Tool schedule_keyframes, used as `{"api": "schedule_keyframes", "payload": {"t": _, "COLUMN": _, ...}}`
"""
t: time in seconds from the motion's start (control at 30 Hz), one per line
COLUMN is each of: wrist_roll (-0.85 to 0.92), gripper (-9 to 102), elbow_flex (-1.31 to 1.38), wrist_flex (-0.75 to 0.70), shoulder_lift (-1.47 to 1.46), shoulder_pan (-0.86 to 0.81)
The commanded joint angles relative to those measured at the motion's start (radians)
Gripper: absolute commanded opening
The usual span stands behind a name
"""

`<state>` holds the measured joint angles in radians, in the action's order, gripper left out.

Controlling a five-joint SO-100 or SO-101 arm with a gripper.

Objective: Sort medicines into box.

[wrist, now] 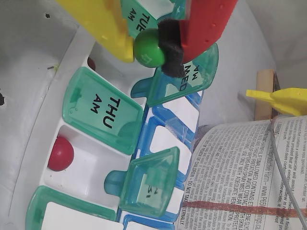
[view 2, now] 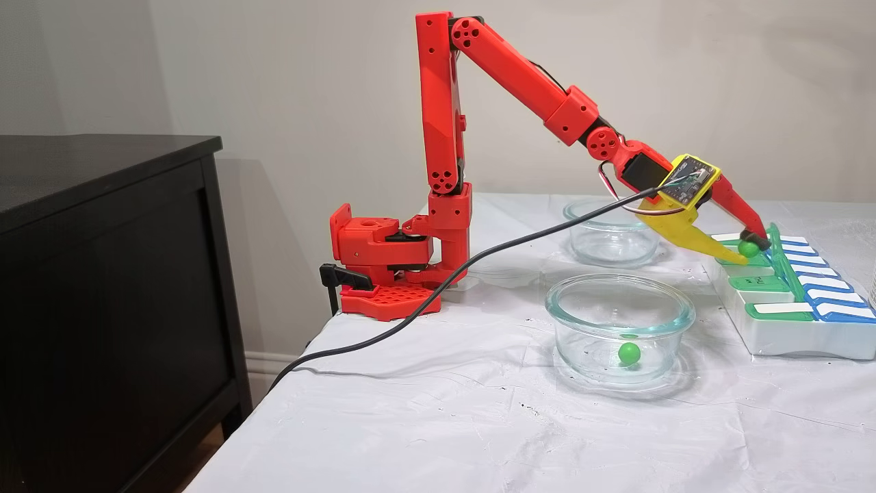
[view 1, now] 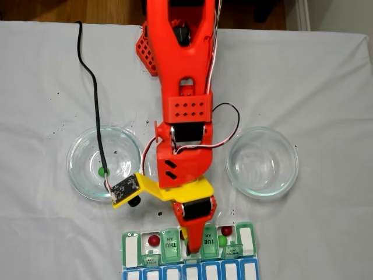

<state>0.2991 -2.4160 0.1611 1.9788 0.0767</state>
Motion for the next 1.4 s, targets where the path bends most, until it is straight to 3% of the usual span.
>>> {"api": "schedule_keyframes", "payload": {"t": 0.0, "wrist_roll": 0.011, "gripper": 17, "elbow_flex": 0.011, "wrist_flex": 0.031, "shoulder_lift": 0.034, "shoulder_pan": 0.015}}
{"api": "schedule_keyframes", "payload": {"t": 0.33, "wrist_roll": 0.003, "gripper": 20, "elbow_flex": 0.006, "wrist_flex": 0.011, "shoulder_lift": 0.043, "shoulder_pan": 0.018}}
{"api": "schedule_keyframes", "payload": {"t": 0.5, "wrist_roll": -0.002, "gripper": 20, "elbow_flex": 0.006, "wrist_flex": -0.091, "shoulder_lift": 0.147, "shoulder_pan": 0.006}}
{"api": "schedule_keyframes", "payload": {"t": 0.67, "wrist_roll": 0.029, "gripper": 0, "elbow_flex": 0.044, "wrist_flex": -0.302, "shoulder_lift": 0.287, "shoulder_pan": -0.014}}
{"api": "schedule_keyframes", "payload": {"t": 1.03, "wrist_roll": 0.181, "gripper": 0, "elbow_flex": 0.327, "wrist_flex": -0.9, "shoulder_lift": 0.374, "shoulder_pan": -0.104}}
{"api": "schedule_keyframes", "payload": {"t": 1.3, "wrist_roll": 0.359, "gripper": 0, "elbow_flex": 0.595, "wrist_flex": -1.284, "shoulder_lift": 0.239, "shoulder_pan": -0.239}}
{"api": "schedule_keyframes", "payload": {"t": 1.37, "wrist_roll": 0.376, "gripper": 0, "elbow_flex": 0.612, "wrist_flex": -1.322, "shoulder_lift": 0.229, "shoulder_pan": -0.265}}
